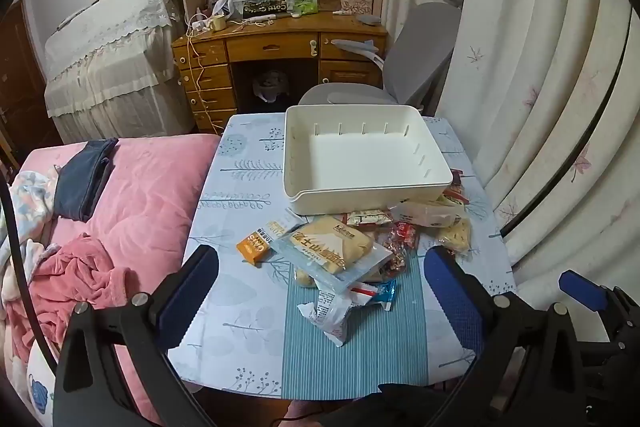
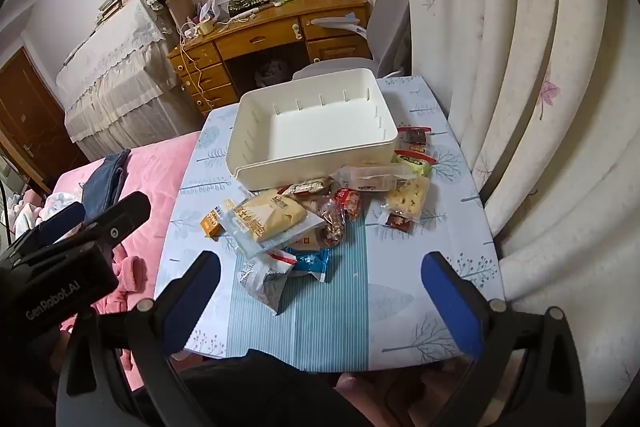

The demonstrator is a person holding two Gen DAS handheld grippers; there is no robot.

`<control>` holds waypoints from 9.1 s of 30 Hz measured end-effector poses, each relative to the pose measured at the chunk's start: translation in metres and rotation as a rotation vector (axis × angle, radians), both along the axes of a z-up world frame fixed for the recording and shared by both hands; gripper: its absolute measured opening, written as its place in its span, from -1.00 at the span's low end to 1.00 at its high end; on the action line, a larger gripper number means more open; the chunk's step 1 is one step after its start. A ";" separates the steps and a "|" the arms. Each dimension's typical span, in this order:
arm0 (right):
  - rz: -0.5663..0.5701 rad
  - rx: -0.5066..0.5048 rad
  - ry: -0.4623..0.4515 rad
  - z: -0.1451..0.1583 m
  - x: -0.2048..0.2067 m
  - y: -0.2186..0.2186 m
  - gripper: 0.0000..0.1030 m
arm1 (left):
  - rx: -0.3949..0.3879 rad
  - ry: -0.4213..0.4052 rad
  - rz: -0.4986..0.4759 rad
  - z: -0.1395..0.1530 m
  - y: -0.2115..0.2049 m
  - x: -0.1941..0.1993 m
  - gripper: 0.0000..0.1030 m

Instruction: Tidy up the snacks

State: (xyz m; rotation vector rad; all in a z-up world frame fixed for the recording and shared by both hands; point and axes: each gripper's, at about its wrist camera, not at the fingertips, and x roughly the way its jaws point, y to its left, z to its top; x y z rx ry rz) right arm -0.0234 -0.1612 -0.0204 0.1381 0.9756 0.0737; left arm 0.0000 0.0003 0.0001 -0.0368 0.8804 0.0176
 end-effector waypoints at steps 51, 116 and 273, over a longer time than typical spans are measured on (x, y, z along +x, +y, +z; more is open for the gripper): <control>0.040 0.018 0.067 -0.012 0.006 -0.008 0.96 | -0.020 0.032 0.001 -0.010 -0.007 -0.004 0.98; -0.399 0.202 0.526 -0.189 0.070 0.100 0.83 | 0.066 0.405 -0.473 -0.259 0.134 0.186 0.61; -0.282 0.132 0.212 -0.124 0.042 -0.026 0.67 | -0.175 0.479 -0.262 -0.178 0.040 0.081 0.68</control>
